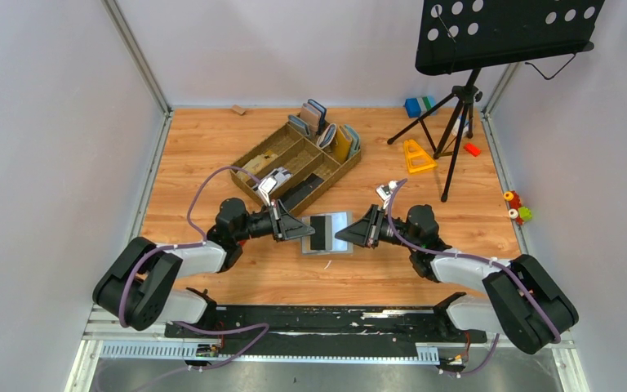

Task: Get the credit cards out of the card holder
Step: Remove the credit card from the card holder, then place the credit card in the storage box.

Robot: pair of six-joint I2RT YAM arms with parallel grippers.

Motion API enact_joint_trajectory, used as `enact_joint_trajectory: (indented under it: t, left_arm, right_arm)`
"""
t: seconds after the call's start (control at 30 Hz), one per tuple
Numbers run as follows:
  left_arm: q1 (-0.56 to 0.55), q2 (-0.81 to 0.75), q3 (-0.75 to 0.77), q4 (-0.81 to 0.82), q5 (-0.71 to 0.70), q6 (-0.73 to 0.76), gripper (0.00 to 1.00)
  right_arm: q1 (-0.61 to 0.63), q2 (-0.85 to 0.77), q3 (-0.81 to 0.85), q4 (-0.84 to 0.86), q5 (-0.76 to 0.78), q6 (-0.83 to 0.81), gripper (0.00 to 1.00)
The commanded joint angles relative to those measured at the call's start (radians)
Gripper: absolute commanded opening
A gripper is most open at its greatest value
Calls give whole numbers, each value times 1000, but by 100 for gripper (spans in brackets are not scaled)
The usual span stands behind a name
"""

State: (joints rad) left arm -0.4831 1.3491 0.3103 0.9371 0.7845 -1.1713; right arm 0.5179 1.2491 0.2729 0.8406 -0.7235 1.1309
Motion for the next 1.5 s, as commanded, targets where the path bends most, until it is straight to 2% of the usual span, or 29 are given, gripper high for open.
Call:
enact_joint_trajectory:
  t: [0.0,0.27,0.37,0.47,0.63,1.2,1.37,1.47]
  left_arm:
    - [5,-27,-5,-26,-1,47,0]
    - [26,-76,-3,-100,-4,83,0]
    - [39,-119,16,-238,-26,158,0]
    - [40,-166,53,-444,-75,263,0]
    - [40,-211,115,-656,-146,394,0]
    - [39,-213,239,-918,-284,578,0]
    - [39,-204,336,-1088,-395,680,0]
    - [40,-211,425,-1201,-534,747,0]
  right_arm:
    - [-6,-22,-4,58,4,-6,0]
    - [-17,-47,-12,7,15,-26,0]
    - [-26,-73,-8,-73,28,-75,0]
    - [-33,-104,0,-164,51,-129,0]
    - [-38,-143,15,-299,89,-213,0]
    - [-54,-144,51,-474,132,-375,0]
    - [-55,-140,78,-543,148,-435,0]
    - [-55,-142,95,-574,150,-459,0]
